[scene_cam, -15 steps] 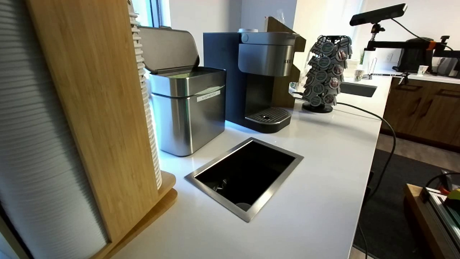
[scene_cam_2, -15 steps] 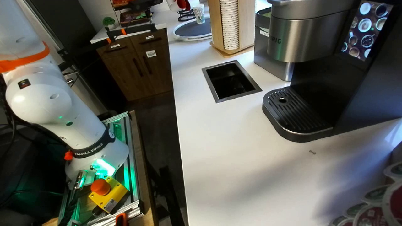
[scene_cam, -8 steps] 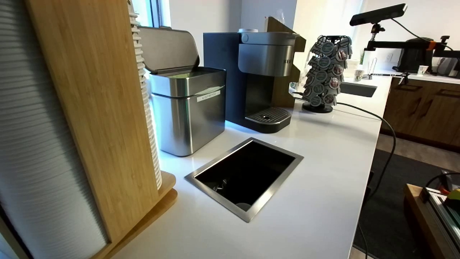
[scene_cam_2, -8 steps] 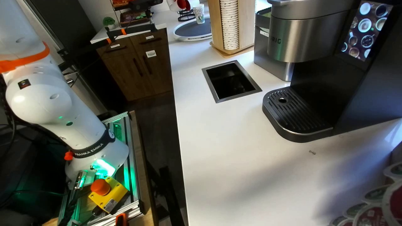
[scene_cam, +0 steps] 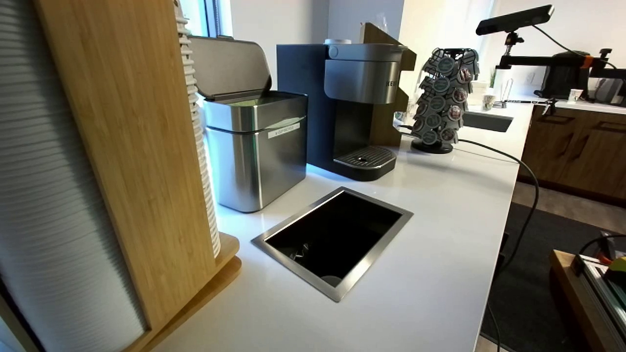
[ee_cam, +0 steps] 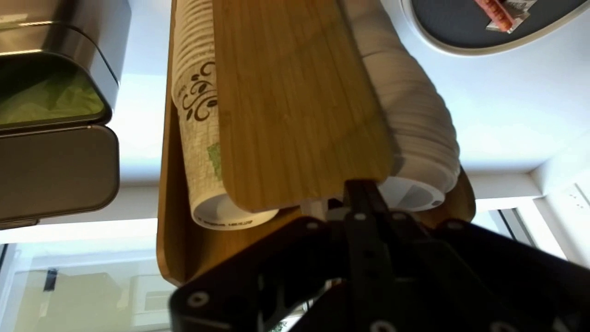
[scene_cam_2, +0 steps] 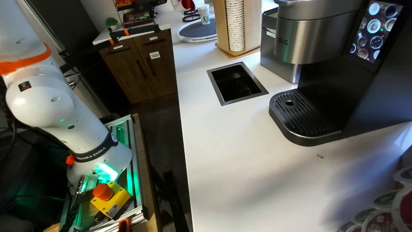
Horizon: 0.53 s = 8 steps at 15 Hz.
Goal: Rotate the coffee cup holder.
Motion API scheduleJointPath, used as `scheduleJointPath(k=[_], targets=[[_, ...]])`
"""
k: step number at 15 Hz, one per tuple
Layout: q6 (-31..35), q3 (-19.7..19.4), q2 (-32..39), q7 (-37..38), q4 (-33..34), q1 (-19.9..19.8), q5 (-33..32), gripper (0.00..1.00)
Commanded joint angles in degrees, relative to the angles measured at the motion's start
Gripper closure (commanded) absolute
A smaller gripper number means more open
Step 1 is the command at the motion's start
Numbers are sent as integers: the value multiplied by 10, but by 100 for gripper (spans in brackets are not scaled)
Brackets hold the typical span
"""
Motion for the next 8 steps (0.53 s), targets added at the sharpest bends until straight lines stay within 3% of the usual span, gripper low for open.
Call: scheduleJointPath(k=[1,8], targets=[[20,4,3,-19,-4,-4,29,100],[16,-3,8,-12,-6,-4,16,100]])
